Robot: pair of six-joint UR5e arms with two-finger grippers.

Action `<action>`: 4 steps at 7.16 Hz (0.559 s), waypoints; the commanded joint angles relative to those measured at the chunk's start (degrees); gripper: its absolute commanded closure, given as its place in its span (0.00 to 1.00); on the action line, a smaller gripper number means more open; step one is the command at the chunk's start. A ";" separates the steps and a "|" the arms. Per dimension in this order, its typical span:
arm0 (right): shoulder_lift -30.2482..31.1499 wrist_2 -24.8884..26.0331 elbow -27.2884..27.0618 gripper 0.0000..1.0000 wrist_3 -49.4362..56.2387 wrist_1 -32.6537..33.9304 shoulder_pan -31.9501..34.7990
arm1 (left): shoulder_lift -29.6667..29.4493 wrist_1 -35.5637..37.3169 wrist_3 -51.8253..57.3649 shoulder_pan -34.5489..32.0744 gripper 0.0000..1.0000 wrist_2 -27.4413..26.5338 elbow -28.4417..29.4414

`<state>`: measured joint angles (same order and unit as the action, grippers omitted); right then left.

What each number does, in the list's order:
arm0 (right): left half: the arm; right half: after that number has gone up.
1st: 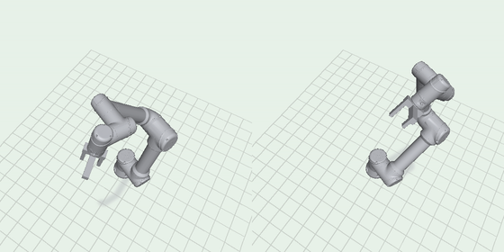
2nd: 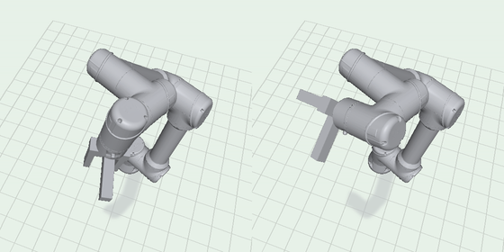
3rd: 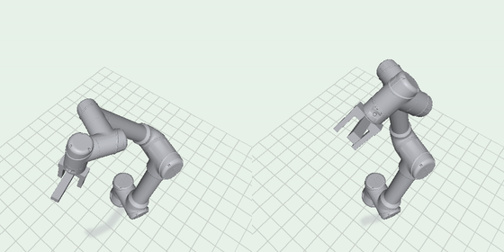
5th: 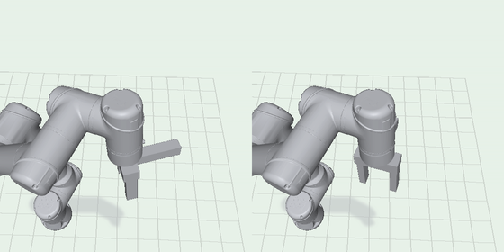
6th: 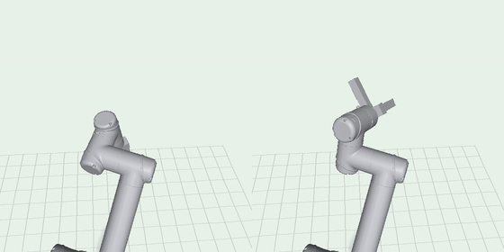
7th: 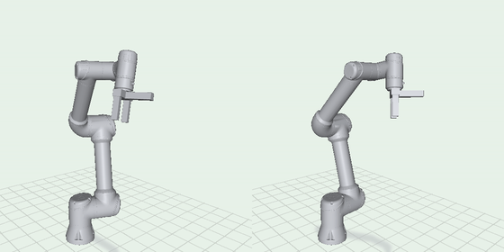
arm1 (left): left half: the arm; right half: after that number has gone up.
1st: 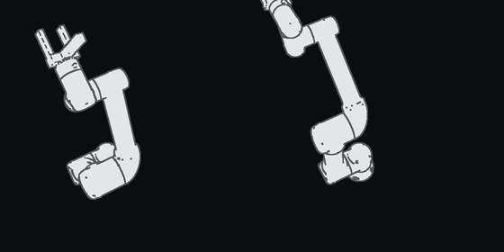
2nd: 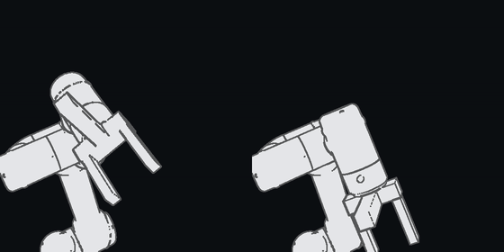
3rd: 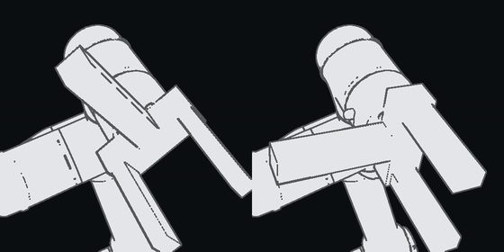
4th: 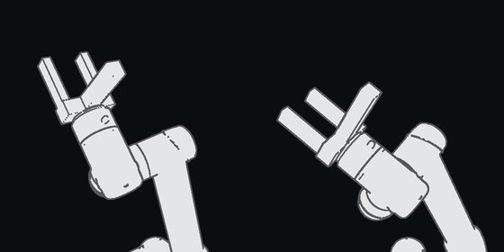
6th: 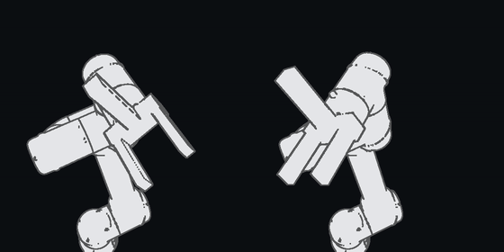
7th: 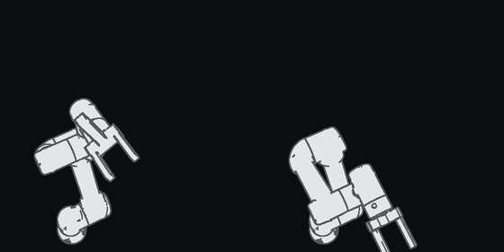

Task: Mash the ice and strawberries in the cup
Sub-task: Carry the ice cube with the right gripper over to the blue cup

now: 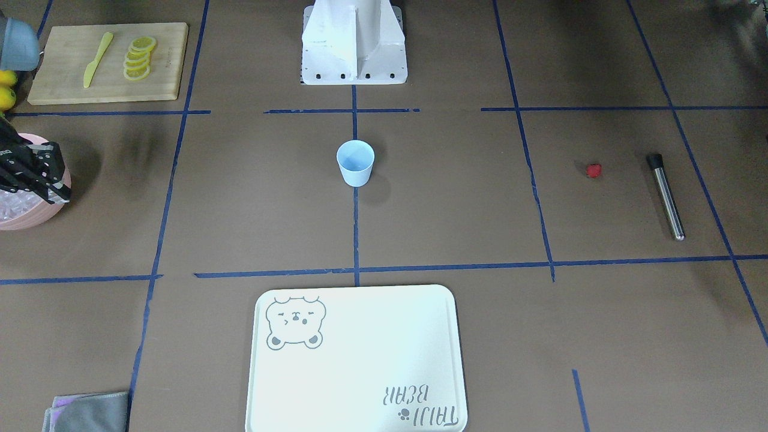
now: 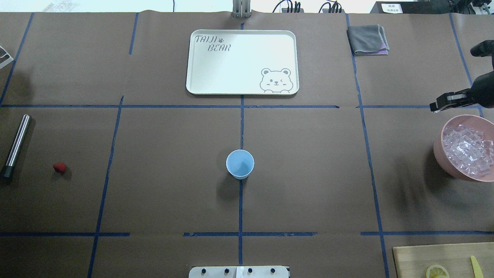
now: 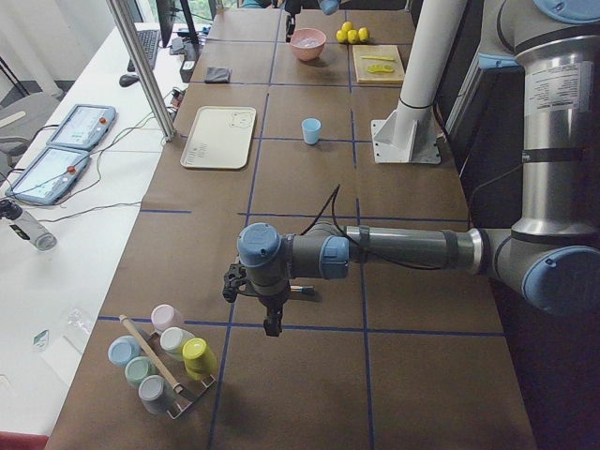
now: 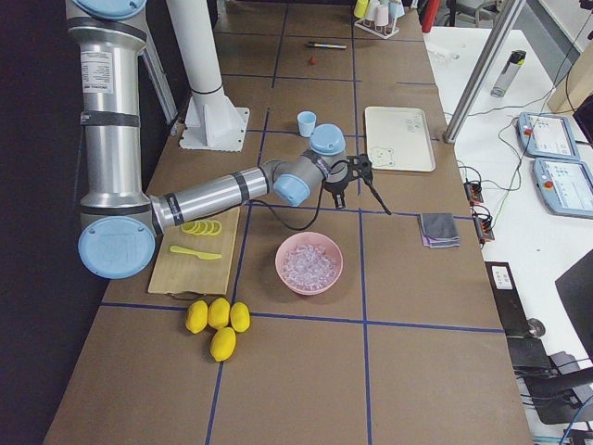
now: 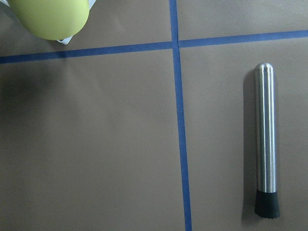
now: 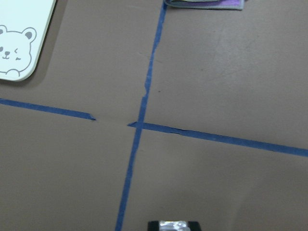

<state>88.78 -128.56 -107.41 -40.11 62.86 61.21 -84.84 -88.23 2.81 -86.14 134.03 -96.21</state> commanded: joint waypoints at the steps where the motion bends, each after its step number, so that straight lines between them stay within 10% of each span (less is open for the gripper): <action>1: -7.70 0.50 -0.61 1.00 -0.23 8.45 -5.46 | -0.06 -0.10 0.09 0.27 0.00 0.00 -0.64; 4: -20.88 7.69 -1.31 0.99 -7.07 23.31 -16.09 | -0.24 -0.36 0.17 0.36 0.00 5.96 -0.73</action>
<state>73.45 -123.55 -108.57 -44.01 80.22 49.44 -84.99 -88.45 2.94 -85.82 137.34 -96.87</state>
